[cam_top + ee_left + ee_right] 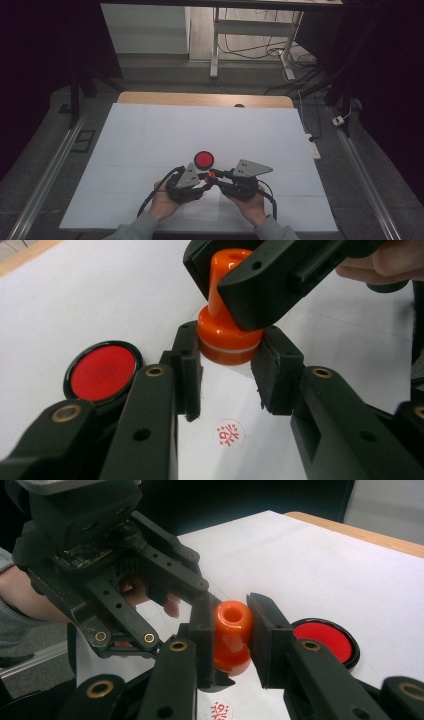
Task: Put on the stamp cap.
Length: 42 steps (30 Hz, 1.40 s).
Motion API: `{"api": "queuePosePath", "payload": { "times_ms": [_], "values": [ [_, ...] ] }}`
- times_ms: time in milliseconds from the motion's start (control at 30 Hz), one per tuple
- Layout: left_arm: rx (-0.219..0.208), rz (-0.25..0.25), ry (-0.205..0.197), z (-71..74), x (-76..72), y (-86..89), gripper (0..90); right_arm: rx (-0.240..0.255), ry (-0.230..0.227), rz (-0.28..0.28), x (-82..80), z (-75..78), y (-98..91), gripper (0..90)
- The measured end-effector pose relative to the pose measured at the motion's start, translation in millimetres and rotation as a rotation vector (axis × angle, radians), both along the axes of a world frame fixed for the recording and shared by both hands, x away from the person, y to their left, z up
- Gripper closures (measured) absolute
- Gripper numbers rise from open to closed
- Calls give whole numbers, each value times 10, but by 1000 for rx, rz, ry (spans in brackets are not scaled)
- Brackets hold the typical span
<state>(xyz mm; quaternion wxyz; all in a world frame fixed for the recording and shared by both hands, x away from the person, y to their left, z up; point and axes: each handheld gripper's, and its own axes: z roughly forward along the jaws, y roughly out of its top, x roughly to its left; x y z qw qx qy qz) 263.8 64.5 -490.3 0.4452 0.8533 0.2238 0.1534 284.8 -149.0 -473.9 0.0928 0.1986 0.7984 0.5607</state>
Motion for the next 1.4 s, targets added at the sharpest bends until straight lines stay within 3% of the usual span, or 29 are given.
{"api": "queuePosePath", "payload": {
  "times_ms": [300, 833, 1000, 1133, 1400],
  "values": [
    [8, -15, 39, -51, 38, 12, 652, 4, 12, -8, 3, -92, 17, 729],
    [20, -28, 55, -73, 53, 15, 651, 6, 24, -12, -4, -139, 18, 728],
    [-2, -31, 55, -67, 63, 30, 649, 9, 18, -12, -1, -118, 15, 727],
    [9, -37, 54, -90, 66, 32, 646, -4, 10, -26, -23, -132, 34, 726],
    [-10, -33, 55, -91, 68, 36, 642, -4, 12, -22, -15, -119, 24, 725]
  ]
}}
